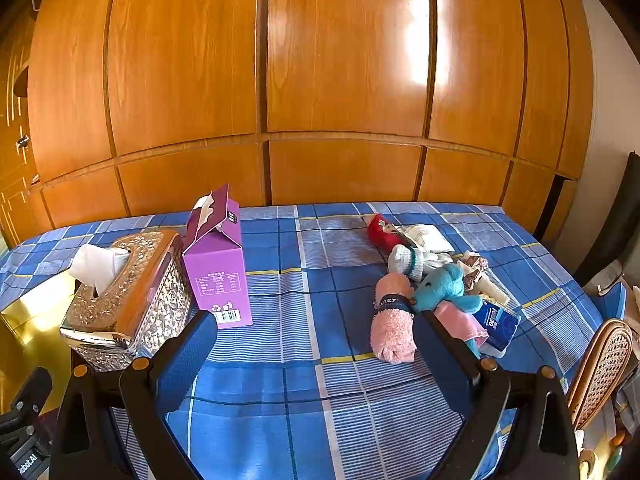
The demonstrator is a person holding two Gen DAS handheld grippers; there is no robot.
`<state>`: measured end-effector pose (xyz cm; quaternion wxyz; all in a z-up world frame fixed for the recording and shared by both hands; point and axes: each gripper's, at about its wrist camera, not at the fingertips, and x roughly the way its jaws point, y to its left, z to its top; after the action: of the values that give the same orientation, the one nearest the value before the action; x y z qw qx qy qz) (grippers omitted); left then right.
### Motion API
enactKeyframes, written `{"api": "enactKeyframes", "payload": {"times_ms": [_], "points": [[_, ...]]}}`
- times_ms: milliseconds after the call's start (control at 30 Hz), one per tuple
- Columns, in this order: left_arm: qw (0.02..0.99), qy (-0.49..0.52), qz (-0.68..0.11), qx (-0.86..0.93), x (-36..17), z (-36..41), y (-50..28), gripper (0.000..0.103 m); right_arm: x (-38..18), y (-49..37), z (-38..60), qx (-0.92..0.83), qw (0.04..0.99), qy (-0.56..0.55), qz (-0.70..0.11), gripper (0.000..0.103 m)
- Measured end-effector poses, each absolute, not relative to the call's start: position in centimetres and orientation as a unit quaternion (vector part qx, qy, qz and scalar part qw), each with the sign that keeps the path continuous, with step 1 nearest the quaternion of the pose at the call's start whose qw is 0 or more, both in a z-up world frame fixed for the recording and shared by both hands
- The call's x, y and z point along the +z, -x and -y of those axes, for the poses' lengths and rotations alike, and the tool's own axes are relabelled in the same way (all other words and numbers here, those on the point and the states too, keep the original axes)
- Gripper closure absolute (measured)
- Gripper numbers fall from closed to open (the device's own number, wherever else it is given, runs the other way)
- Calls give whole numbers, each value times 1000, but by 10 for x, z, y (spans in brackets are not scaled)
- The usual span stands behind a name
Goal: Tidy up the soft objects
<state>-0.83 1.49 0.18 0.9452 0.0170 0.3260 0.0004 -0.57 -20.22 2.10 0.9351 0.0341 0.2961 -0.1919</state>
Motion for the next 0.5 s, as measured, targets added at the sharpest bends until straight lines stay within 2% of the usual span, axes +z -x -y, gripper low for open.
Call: {"api": "enactKeyframes", "payload": {"times_ms": [333,500], "points": [[946,-27,-323,-13,3,-8,10,0,18,4,210,-193,932,-40,-304,3],[943,-32,-321,-77,9,7,11,0,16,4,240,-196,927,-64,-314,3]]}}
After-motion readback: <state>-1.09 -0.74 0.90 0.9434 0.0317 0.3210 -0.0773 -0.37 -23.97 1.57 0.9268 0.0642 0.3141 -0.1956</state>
